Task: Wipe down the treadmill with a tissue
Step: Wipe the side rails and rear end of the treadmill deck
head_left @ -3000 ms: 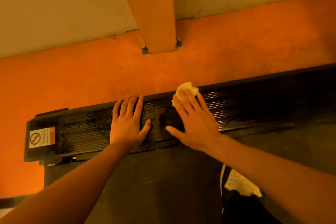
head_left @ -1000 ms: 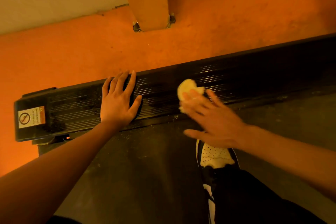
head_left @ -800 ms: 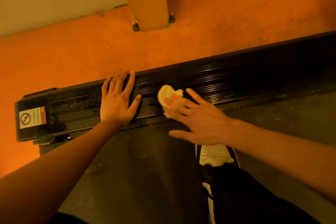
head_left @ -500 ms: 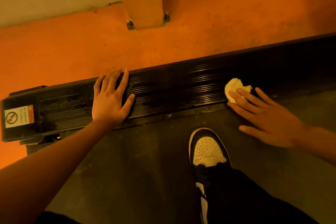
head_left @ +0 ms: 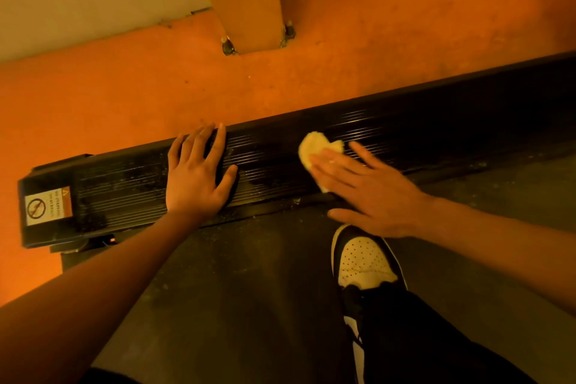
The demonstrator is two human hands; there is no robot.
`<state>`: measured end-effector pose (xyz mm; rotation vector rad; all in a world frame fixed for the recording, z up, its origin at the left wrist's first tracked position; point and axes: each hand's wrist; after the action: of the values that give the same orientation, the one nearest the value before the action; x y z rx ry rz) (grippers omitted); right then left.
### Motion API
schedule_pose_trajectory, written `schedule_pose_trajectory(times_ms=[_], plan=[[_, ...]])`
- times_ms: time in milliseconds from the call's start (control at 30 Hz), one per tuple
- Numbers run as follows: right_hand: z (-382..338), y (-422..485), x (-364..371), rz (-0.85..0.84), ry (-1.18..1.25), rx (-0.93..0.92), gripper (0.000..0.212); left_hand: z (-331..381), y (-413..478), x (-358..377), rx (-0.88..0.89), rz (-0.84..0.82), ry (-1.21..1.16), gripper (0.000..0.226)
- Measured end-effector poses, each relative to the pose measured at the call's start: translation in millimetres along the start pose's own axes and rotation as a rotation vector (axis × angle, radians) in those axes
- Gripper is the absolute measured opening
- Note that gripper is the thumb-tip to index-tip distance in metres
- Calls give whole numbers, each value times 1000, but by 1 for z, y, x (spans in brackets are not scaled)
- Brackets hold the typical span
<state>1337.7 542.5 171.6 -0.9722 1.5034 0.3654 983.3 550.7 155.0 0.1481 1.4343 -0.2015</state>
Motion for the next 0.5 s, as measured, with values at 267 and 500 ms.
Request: schedule_pose_trajectory(times_ms=[267,500], plan=[[-11,-9,-1,6,57,129,76,-2,0,1,6,-1,5,72],[-70,64,-7,-35,79,-85,79,-2,1,-1,6,-19,4,72]])
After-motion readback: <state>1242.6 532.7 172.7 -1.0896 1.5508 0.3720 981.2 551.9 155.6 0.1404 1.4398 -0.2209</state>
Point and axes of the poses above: each hand's wrist, its own y-axis towards the middle knuckle, its own x-axis out of the palm, z = x × y
